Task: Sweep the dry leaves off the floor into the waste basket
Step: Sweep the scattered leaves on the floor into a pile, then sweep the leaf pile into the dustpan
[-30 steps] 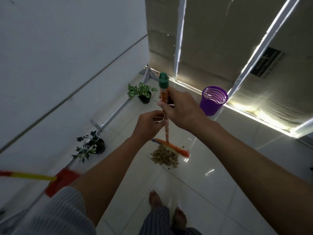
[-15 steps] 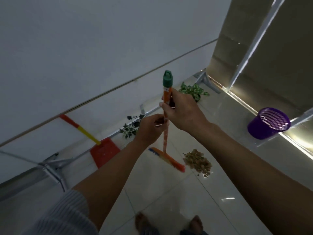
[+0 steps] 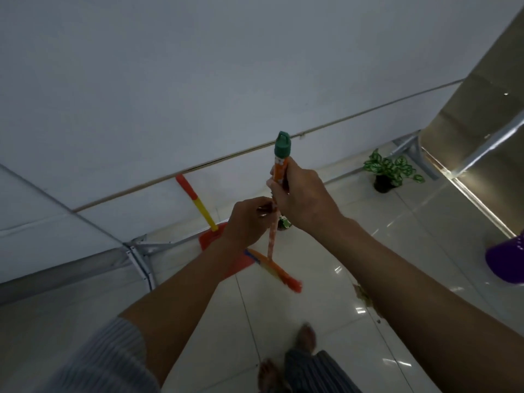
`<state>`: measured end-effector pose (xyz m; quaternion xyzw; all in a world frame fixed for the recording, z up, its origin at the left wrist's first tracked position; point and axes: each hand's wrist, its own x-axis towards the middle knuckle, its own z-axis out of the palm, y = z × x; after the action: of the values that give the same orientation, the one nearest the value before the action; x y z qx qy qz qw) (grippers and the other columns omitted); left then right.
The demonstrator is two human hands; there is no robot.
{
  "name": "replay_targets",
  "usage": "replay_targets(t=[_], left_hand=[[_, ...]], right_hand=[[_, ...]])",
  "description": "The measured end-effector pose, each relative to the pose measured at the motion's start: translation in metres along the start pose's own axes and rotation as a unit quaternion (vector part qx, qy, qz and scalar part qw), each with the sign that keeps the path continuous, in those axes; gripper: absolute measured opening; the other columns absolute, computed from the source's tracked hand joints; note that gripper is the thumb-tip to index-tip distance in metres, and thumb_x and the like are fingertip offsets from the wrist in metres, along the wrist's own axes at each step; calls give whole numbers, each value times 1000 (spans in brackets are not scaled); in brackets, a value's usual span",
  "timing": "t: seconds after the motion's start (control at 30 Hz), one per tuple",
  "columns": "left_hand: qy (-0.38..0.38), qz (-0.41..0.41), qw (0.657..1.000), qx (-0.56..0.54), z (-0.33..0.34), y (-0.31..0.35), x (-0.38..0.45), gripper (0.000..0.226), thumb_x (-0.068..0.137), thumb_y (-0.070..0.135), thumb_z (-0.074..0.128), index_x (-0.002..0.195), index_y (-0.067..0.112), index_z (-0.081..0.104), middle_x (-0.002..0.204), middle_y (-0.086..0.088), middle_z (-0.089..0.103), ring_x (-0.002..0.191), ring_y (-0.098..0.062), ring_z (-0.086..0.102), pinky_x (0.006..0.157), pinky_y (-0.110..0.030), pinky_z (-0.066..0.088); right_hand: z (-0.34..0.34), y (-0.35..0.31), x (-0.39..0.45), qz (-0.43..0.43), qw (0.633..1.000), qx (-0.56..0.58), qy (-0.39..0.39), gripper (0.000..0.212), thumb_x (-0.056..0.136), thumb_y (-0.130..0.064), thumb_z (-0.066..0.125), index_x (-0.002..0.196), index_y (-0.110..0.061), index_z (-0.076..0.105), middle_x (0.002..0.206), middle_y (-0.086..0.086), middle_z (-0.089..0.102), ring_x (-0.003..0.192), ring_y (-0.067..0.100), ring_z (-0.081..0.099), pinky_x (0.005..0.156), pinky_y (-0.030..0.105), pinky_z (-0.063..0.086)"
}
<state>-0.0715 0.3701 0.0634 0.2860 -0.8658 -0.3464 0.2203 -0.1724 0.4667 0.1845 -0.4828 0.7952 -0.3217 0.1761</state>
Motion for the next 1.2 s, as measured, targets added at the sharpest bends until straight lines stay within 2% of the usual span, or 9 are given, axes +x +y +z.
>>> replay_targets(t=[0.17,0.33,0.43,0.57,0.73,0.83,0.97,1.07,1.2], left_hand=[[3,-44,999,-26,-27,-48,33,31,77,23,78,105,13,69,95,2,73,84,-3,68,79,-11,53],[10,-103,994,41,-58,-112,63,42,76,34,77,112,17,66,105,4,70,89,1,63,80,-8,50],[35,-131,986,96,-76,-156,81,37,77,29,76,110,17,68,107,0,71,92,-9,66,85,-26,55],[35,-183,974,126,-96,-222,108,29,75,22,76,104,17,70,98,-6,71,92,-24,66,90,-37,51],[-71,-172,966,178,-108,-291,140,37,78,21,73,113,14,65,114,-8,66,111,-26,58,101,-37,42],[-128,-186,956,189,-109,-327,156,50,80,21,72,127,13,57,133,-10,53,125,-25,48,104,-39,41],[-217,-188,928,239,-107,-364,166,48,90,20,59,136,13,48,145,-9,39,137,-23,33,108,-36,35],[-247,-191,921,235,-104,-384,167,52,87,14,61,137,14,46,146,-10,38,136,-26,36,109,-41,36],[-236,-175,930,219,-101,-398,166,45,78,4,68,122,12,60,123,-8,56,110,-27,58,94,-38,50]], right_hand=[[28,-14,55,2,1000,-12,-7,24,100,-30,56,121,-18,53,95,3,68,87,22,67,86,41,58],[50,-24,100,-18,999,-41,-7,21,100,-33,55,113,-16,51,81,1,63,77,24,66,77,45,58],[59,-27,122,-8,998,-59,-7,25,102,-35,53,117,-15,50,80,-3,57,75,21,62,78,41,57],[74,-27,150,24,997,-67,11,26,102,-36,53,117,-15,51,83,-2,59,77,19,63,78,37,56],[104,-35,180,71,993,-83,50,24,100,-34,56,114,-14,55,85,2,67,75,22,65,70,36,55],[125,-42,197,123,986,-95,55,24,101,-34,54,116,-15,55,85,0,64,71,17,57,63,23,41],[149,-51,213,163,981,-86,62,28,101,-33,55,122,-14,54,94,4,69,77,19,60,70,26,42],[162,-56,220,179,978,-91,64,29,101,-33,54,123,-13,54,98,6,70,81,20,63,72,27,45],[171,-60,222,187,975,-99,72,27,101,-33,55,120,-13,55,99,8,71,85,24,67,76,33,54]])
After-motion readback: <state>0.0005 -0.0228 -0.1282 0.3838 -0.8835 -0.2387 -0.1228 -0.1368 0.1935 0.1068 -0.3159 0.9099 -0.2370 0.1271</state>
